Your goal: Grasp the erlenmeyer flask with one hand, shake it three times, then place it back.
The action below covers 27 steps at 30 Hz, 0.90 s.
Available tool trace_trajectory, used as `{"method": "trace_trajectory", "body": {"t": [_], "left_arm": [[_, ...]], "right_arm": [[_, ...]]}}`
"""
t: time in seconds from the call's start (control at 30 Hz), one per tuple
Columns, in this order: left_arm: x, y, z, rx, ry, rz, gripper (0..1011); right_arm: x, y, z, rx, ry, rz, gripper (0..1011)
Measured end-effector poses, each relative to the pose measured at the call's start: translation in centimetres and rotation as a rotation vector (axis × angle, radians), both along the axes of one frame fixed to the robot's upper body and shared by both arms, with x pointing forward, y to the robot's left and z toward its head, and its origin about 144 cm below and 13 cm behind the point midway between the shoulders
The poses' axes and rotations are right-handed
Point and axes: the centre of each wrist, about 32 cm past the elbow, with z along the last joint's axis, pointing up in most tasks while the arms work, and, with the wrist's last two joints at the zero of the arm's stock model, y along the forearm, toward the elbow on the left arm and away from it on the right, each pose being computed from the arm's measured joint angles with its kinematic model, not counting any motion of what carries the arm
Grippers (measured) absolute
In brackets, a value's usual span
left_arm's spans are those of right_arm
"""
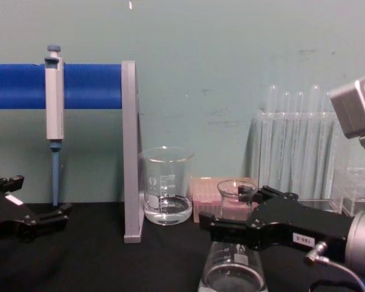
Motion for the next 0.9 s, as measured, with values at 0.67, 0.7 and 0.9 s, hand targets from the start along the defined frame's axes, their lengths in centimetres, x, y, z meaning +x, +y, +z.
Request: {"method": "trace_trajectory", "body": {"t": [0.67,0.7,0.9], "left_arm": [[0.0,0.0,0.0,0.0,0.0,0.0,1001],[0.0,0.0,0.0,0.0,0.0,0.0,1001],[0.0,0.0,0.0,0.0,0.0,0.0,1001]], "right_arm": [[-0.03,-0.04,-0.01,0.002,0.001,0.0,650],[-0.03,-0.05,-0.01,0.002,0.001,0.0,605],[-0.04,-0.04,-0.01,0.002,0.002,0.0,451]]}}
